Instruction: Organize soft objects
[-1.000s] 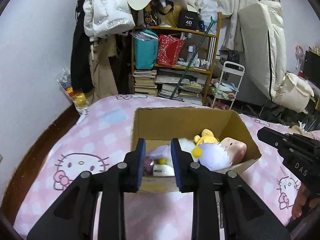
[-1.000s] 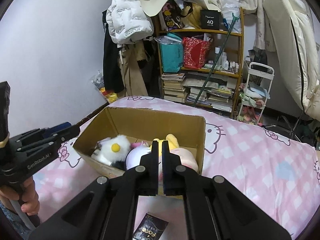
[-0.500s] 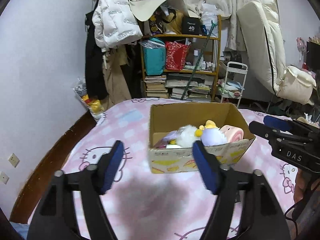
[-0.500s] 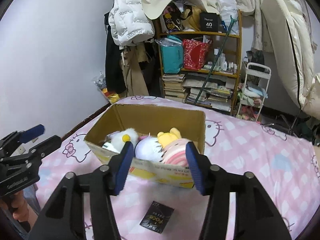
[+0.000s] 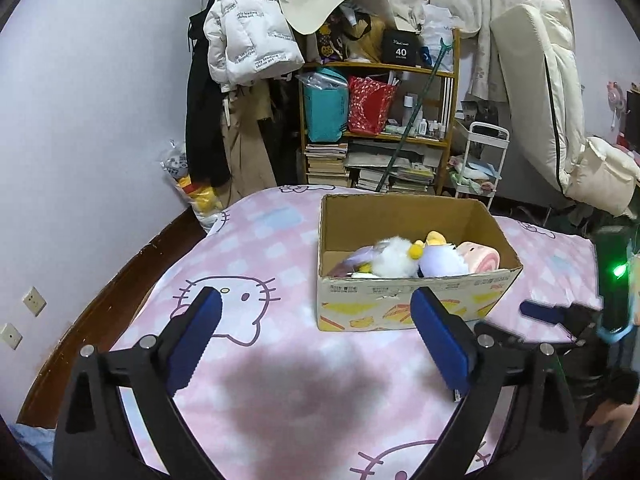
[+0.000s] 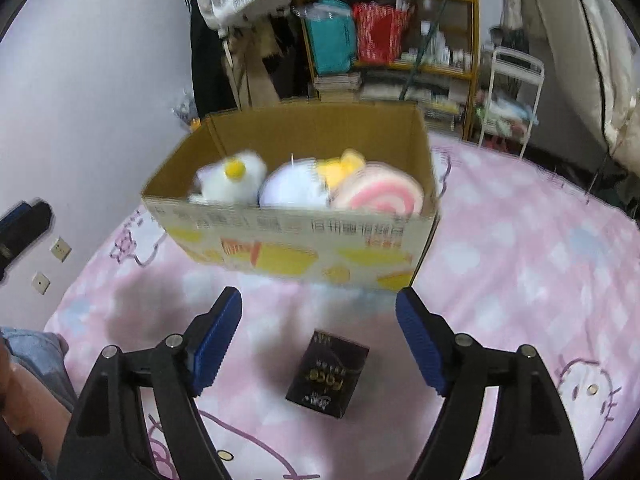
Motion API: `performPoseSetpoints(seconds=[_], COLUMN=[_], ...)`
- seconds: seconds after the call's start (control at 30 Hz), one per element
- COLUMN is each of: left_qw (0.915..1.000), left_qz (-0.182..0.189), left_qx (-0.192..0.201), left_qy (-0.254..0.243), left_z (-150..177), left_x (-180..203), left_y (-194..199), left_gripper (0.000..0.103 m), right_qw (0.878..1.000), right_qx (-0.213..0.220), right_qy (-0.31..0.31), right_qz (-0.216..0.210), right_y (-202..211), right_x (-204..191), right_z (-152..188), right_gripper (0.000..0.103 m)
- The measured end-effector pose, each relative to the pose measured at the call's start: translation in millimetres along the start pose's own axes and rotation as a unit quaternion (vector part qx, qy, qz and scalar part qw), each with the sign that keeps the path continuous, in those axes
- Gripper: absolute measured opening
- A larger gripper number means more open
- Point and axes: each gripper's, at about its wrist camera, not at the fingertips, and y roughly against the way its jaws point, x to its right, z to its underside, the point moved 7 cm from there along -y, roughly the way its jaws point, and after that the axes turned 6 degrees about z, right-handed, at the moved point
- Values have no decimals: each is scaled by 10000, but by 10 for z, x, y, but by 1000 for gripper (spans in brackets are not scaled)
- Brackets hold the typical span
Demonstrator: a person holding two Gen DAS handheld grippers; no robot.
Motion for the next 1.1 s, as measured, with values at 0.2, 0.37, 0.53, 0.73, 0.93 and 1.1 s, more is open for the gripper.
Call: performPoseSetpoints(seconds=[0.2, 0.37, 0.53, 0.73, 0.93, 1.1], left_qw=[9995, 9995, 9993, 9992, 9988, 9976], left_qz=[-173, -155, -102, -143, -200, -316], left_qx=[244, 264, 332, 292, 380, 549], left_qy=[-115, -89, -144, -237, -250, -283], left_z=[-40, -38, -41, -32, -57, -92], left_x=[20, 6, 28, 62, 66, 76], left_y=[61, 71, 111, 77, 100, 111], left_gripper=[94, 94, 94, 94, 94, 94], right_qw=[9986, 9957, 9900, 9923, 9998, 9940], right_qx=[-507, -928, -1403, -1238, -77, 1082], right_qy=[81, -54, -125, -52, 102, 167], right_qz=[-108, -28, 69, 30, -180, -46], right_y=[-312, -512, -706, -649, -53, 407], right_x=[0, 48, 71, 55, -58, -68], right_z=[171, 331, 503, 483, 140, -286], right_gripper=[83, 83, 60, 56, 56, 56])
